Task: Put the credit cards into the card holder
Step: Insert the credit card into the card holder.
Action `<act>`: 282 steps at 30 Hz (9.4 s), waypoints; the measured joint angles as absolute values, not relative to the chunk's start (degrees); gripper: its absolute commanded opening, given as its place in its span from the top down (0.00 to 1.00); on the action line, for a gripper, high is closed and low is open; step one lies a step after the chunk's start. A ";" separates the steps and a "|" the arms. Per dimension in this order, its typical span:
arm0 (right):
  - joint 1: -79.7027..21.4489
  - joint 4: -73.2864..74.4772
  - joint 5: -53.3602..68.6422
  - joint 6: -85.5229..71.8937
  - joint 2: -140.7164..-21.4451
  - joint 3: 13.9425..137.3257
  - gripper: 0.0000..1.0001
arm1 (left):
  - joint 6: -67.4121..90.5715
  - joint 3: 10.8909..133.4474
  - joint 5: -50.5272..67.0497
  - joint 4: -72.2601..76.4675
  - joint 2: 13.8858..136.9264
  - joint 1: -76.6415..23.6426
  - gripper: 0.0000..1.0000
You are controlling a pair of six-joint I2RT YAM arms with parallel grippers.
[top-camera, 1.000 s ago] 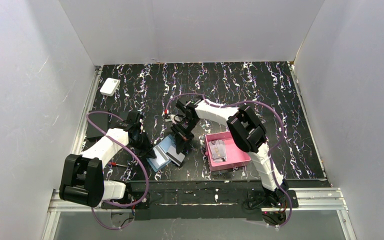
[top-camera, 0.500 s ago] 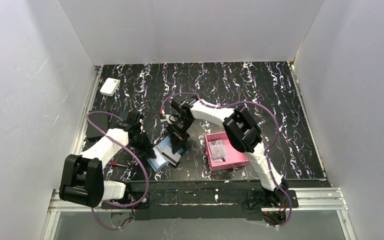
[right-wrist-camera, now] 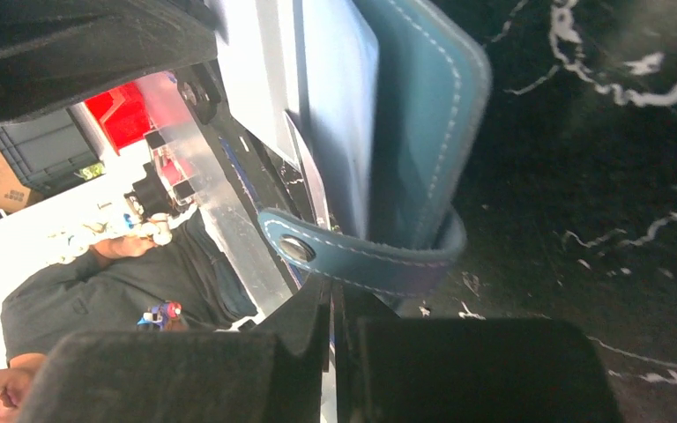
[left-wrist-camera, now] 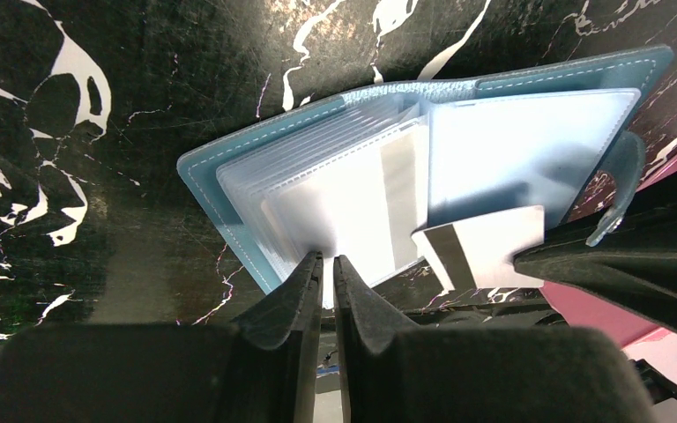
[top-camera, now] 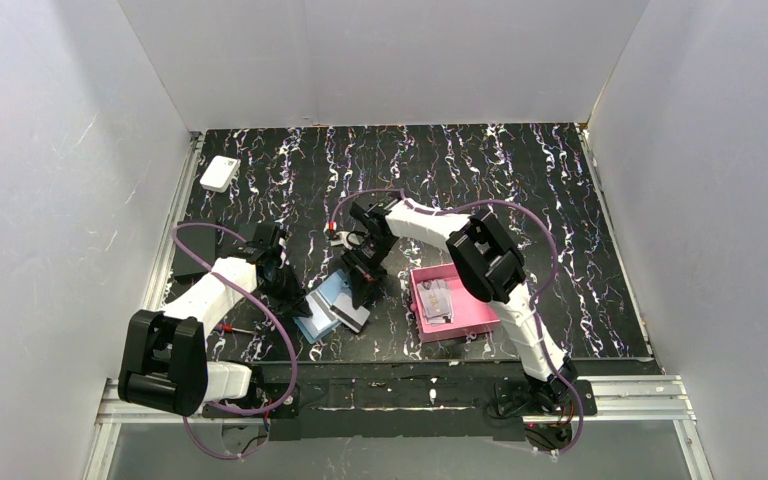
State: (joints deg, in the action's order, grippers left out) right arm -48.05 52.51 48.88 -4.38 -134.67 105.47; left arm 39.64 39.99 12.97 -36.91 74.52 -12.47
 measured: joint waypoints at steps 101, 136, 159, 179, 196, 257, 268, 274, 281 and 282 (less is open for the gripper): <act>-49.89 -15.59 37.65 -41.67 -121.69 76.18 0.99 | 43.99 32.29 14.96 -38.76 64.95 -3.42 0.51; -49.89 -25.82 45.10 -47.57 -124.88 71.68 0.99 | 46.54 31.97 17.10 -37.45 67.81 -2.72 0.89; -49.91 11.42 53.34 -24.14 -132.00 91.29 0.99 | 46.54 31.88 17.17 -37.19 67.29 -2.74 0.88; -49.95 17.78 53.49 -26.44 -133.60 93.80 0.99 | 46.50 31.55 17.21 -36.86 66.65 -2.74 0.88; -50.92 19.77 54.22 -29.23 -133.21 92.88 0.99 | 46.35 31.44 17.37 -36.69 66.52 -2.74 0.88; -51.42 3.84 49.80 -33.06 -132.31 89.14 0.61 | 46.57 31.00 16.64 -36.53 64.86 -2.81 0.74; -51.75 13.43 42.09 -25.02 -128.60 91.09 0.51 | 46.65 31.00 15.84 -35.99 64.12 -2.85 0.71; -51.77 13.45 41.65 -25.08 -128.46 90.91 0.55 | 46.78 31.00 15.49 -36.56 61.69 -2.85 0.67; -51.75 9.93 42.26 -27.35 -128.33 88.79 0.58 | 48.16 31.00 15.22 -37.41 59.46 -2.85 0.88; -51.72 9.04 42.48 -27.92 -128.31 88.42 0.59 | 48.34 30.92 15.18 -37.10 59.37 -2.85 0.91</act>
